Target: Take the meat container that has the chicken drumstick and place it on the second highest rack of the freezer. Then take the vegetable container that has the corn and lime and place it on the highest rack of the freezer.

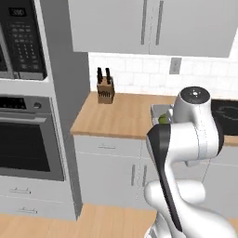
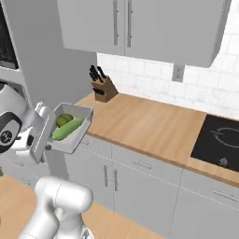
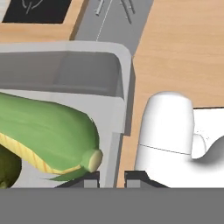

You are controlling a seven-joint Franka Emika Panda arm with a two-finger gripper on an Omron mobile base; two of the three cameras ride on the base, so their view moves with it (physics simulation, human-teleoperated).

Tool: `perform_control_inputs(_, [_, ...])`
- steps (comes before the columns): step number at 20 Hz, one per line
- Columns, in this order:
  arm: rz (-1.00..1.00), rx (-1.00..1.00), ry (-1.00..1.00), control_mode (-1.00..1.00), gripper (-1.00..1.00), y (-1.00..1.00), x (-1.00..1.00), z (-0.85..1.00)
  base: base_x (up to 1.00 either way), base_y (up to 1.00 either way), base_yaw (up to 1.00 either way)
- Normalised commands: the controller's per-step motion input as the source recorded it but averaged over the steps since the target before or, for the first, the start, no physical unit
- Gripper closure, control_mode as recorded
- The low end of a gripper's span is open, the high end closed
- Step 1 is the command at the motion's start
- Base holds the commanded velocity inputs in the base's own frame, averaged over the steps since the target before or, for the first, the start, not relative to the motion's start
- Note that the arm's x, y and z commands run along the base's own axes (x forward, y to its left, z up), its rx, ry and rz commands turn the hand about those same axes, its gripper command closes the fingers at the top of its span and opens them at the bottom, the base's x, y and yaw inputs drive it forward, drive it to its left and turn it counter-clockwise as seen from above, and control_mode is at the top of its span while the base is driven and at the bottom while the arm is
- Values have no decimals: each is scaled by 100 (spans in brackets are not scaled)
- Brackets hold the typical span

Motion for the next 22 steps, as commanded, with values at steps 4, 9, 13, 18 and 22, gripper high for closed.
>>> perform_control_inputs(4, [0, 0, 0, 100, 100, 0, 0, 0, -19, -45, 89])
perform_control_inputs(9, [0, 0, 0, 100, 100, 0, 0, 0, -26, -22, 97])
perform_control_inputs(13, [0, 0, 0, 100, 100, 0, 0, 0, -26, -2, 99])
perform_control_inputs(18, [0, 0, 0, 100, 100, 0, 0, 0, 5, 2, 63])
perform_control_inputs(22, [0, 0, 0, 100, 100, 0, 0, 0, 70, 6, 22])
